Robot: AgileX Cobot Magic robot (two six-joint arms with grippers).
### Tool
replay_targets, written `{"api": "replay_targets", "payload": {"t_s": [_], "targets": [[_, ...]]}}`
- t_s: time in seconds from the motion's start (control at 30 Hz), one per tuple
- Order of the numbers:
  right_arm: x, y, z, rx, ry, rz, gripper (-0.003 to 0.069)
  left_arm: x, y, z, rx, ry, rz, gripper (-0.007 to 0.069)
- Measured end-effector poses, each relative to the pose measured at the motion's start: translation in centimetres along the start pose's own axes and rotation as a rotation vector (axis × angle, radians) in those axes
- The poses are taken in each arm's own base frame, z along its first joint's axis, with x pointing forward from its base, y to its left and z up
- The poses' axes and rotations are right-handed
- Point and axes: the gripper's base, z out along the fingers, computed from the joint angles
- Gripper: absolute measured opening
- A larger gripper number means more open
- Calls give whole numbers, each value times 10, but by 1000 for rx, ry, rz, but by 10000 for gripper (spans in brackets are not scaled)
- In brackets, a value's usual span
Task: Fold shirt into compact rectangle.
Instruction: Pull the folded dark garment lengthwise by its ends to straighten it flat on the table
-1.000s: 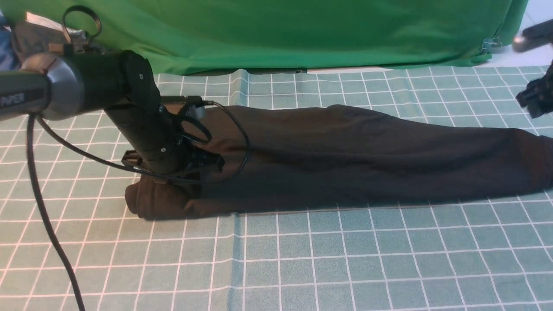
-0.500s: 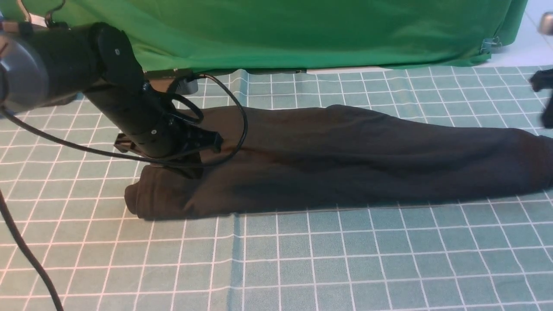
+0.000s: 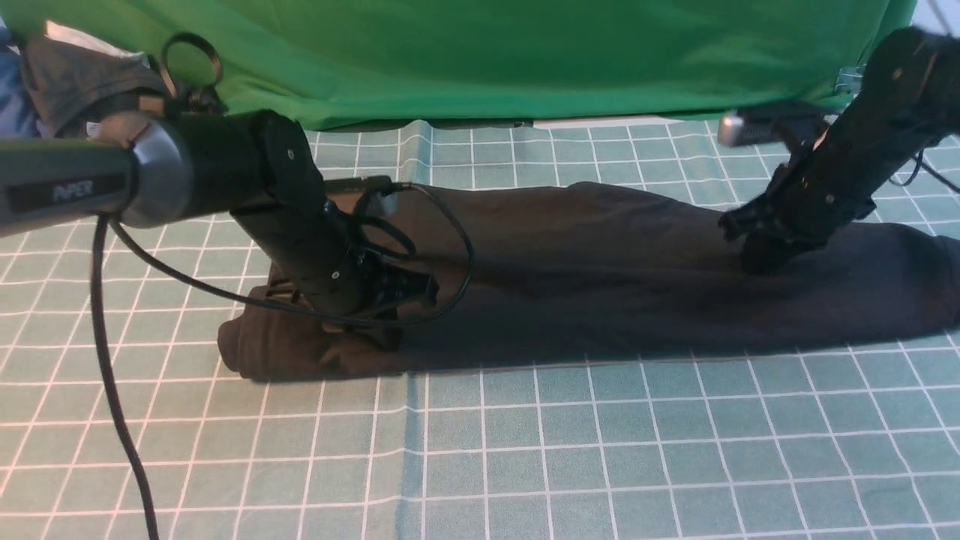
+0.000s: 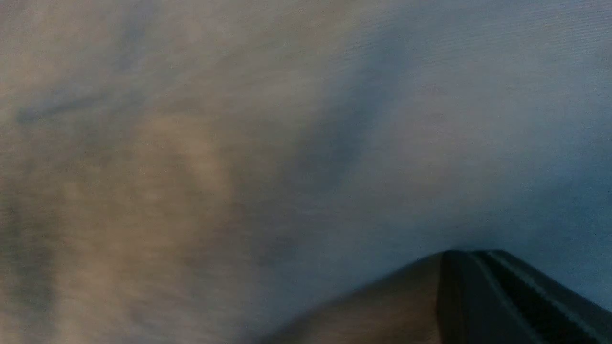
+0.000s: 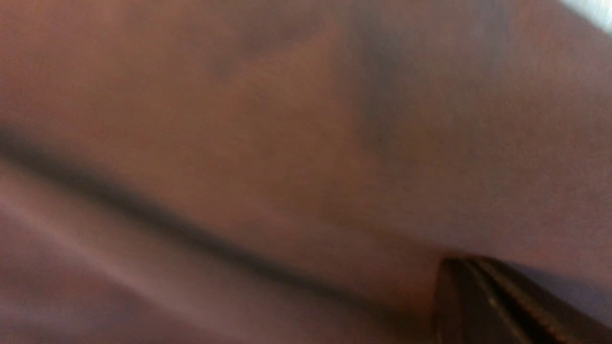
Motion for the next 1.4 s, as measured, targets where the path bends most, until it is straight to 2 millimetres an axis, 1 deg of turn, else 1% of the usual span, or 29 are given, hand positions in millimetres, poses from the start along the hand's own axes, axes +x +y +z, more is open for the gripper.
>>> {"api": "replay_targets", "payload": {"t_s": [0.03,0.07,0.1,0.17,0.3,0.33,0.37,0.4,0.43,0.47,0.5,0.6,0.63,0.67,0.7,0.73,0.8,0.83,0.87,0.9,0.97,1.0,1.03,1.1,1.17,1.2,1.27,1.37,1.4], "targets": [[1,-3,2,14,11,3,17,0,0,0,-1,0,1,6],[5,-11,6,56,36,12,18,0,1,0,-14,6,6,6],[6,-14,6,70,43,18,18,0,2,0,-19,8,8,6],[8,-21,4,102,55,19,18,1,3,0,-28,13,10,6],[17,-48,-4,141,95,92,19,2,4,-2,-51,17,2,6],[18,-52,-5,145,101,99,20,2,4,-2,-51,17,2,6],[25,-72,-10,172,123,132,22,3,5,-5,-62,26,17,6],[31,-83,-14,185,139,154,23,3,4,-9,-68,24,23,6],[36,-94,-19,195,150,175,24,4,4,-14,-77,22,34,6],[39,-100,-23,202,158,184,25,5,4,-17,-84,21,43,6],[44,-110,-34,212,156,210,26,5,3,-28,-93,5,50,6],[50,-121,-59,230,122,248,27,6,4,-51,-101,-44,36,6],[52,-125,-71,240,102,262,27,6,6,-61,-100,-66,23,6],[55,-130,-84,251,76,287,29,6,8,-71,-100,-91,8,6],[57,-132,-90,256,65,302,31,7,12,-77,-101,-101,-9,6],[61,-136,-101,262,51,332,36,7,16,-85,-102,-119,-24,6],[67,-140,-110,248,41,375,52,7,25,-93,-104,-136,-52,6],[70,-143,-113,238,38,397,77,8,30,-96,-104,-133,-72,6],[70,-143,-113,233,36,402,82,8,30,-96,-104,-132,-72,6],[71,-145,-112,219,33,417,134,9,36,-97,-107,-128,-89,6],[69,-145,-109,205,22,426,236,10,41,-98,-110,-121,-104,6],[67,-146,-105,202,10,429,334,10,42,-99,-110,-121,-106,6],[65,-146,-103,202,-2,427,392,10,42,-99,-110,-121,-106,6],[61,-147,-97,208,-34,422,543,10,41,-99,-107,-120,-108,6],[56,-147,-93,211,-59,416,629,9,41,-98,-99,-122,-113,6],[54,-147,-90,214,-70,412,654,9,40,-98,-92,-123,-118,6],[50,-146,-81,215,-82,401,678,9,39,-98,-84,-130,-123,6],[46,-144,-69,211,-78,390,687,8,39,-98,-82,-136,-125,6],[44,-142,-61,205,-69,382,689,8,39,-99,-82,-139,-125,6]]}}
